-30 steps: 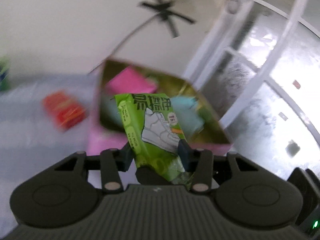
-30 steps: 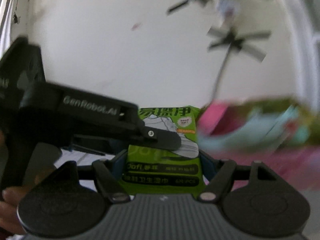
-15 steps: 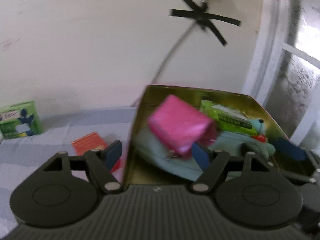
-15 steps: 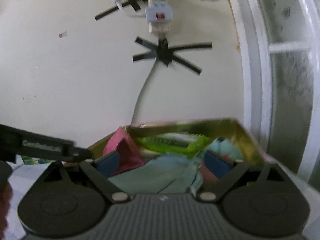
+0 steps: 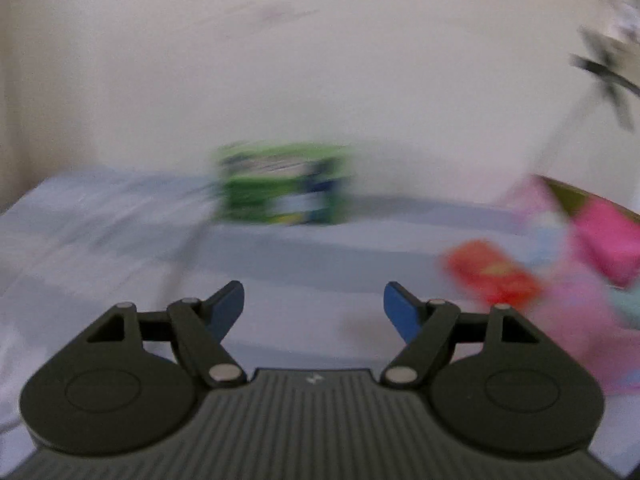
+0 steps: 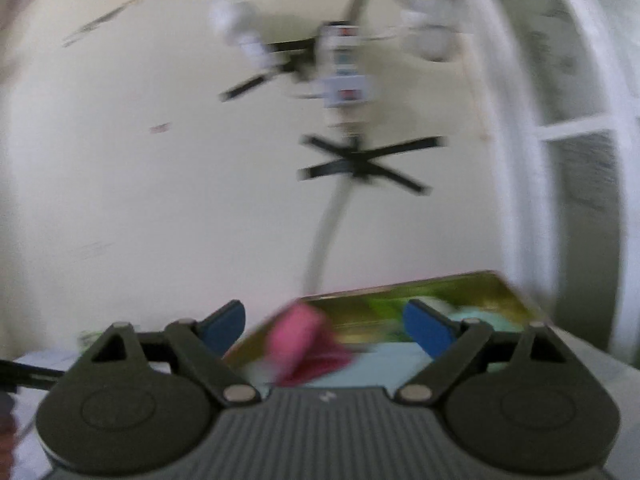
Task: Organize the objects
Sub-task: 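Place the wipes pack into the tin with the left tool, then move the right tool toward the green medicine box and grasp it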
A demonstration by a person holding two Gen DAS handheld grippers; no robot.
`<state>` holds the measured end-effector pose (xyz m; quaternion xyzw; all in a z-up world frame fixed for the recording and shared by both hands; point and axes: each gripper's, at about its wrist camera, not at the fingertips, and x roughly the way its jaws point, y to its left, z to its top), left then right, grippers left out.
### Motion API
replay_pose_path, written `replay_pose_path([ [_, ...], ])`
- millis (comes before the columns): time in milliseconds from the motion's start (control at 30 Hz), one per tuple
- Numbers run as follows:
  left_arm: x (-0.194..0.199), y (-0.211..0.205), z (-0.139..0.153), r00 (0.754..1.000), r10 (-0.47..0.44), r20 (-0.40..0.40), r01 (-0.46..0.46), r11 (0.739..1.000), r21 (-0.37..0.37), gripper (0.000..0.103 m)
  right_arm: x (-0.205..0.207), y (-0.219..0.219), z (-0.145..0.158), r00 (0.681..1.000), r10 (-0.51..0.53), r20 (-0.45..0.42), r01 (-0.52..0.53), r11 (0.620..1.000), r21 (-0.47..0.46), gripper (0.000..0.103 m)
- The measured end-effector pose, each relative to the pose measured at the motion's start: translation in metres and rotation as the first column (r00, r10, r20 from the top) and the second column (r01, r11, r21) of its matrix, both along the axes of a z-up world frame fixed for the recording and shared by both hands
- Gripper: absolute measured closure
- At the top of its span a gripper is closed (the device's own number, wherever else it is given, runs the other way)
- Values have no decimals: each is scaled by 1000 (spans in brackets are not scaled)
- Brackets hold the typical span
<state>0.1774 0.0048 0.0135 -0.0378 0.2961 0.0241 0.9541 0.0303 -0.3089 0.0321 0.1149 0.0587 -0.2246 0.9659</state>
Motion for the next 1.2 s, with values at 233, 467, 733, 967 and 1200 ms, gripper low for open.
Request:
replay_pose_path([
  [233, 7, 97, -22, 972, 236, -11, -234, 954, -185, 25, 121, 90, 9, 927, 337, -167, -341, 940, 6, 13],
  [467, 11, 96, -23, 981, 196, -13, -195, 960, -200, 24, 307, 158, 3, 808, 426, -407, -526, 833, -171, 12],
  [733, 13, 105, -24, 980, 191, -53, -199, 942, -271, 19, 402, 208, -43, 550, 228, -804, -802, 412, -432, 24],
  [967, 8, 119, -26, 971, 232, -62, -239, 903, -357, 19, 367, 195, -37, 640, 221, -736, -733, 463, -499, 72],
  [1200, 0, 135, -26, 956, 285, -62, -283, 856, -433, 19, 250, 196, -49, 605, 282, -745, -740, 543, -396, 74],
])
